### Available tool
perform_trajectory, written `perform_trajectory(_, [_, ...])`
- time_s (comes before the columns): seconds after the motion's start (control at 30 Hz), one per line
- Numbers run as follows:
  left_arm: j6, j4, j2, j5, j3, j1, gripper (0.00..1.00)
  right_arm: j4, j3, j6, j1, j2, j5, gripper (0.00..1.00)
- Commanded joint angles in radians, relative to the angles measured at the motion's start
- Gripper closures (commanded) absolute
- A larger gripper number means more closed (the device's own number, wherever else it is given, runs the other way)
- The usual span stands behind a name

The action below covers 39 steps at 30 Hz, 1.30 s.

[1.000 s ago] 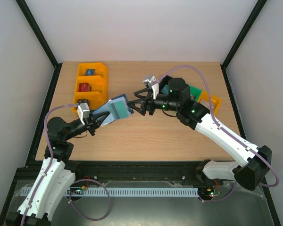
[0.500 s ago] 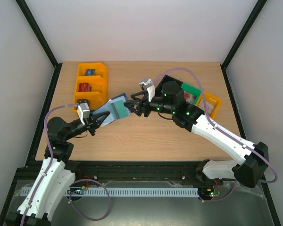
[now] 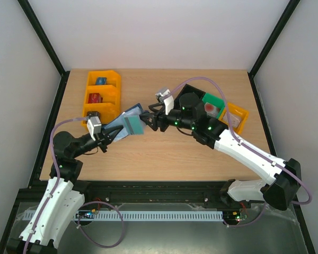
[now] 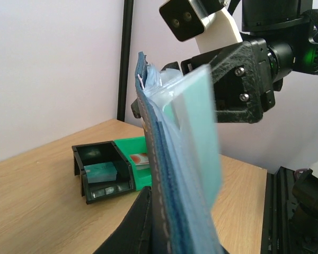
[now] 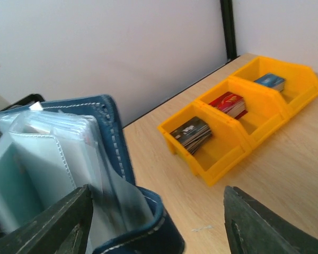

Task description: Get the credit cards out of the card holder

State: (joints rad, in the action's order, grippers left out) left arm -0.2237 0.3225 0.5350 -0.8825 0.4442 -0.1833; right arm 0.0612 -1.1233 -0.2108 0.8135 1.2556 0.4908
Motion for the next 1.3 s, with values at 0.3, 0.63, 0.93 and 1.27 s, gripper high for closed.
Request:
perform_trajectory(0.3, [-0.031, 0.061, -0.010, 0.004, 0.013, -0.005, 0.98, -0.081, -0.013, -0.039, 0.070, 0.060, 0.107, 0.26])
perform_trajectory(0.63, [-0.028, 0.008, -0.014, 0.034, 0.025, -0.005, 0.98, 0.034, -0.014, 0.091, 0.064, -0.005, 0.053, 0.16])
perform_trajectory(0.93, [-0.039, 0.030, -0.014, 0.024, 0.023, -0.005, 0.98, 0.117, 0.029, 0.185, 0.023, -0.130, 0.071, 0.09])
perform_trajectory(1.27, [-0.037, 0.029, -0.012, 0.019, 0.026, -0.005, 0.98, 0.105, -0.014, 0.169, 0.013, -0.068, 0.004, 0.18])
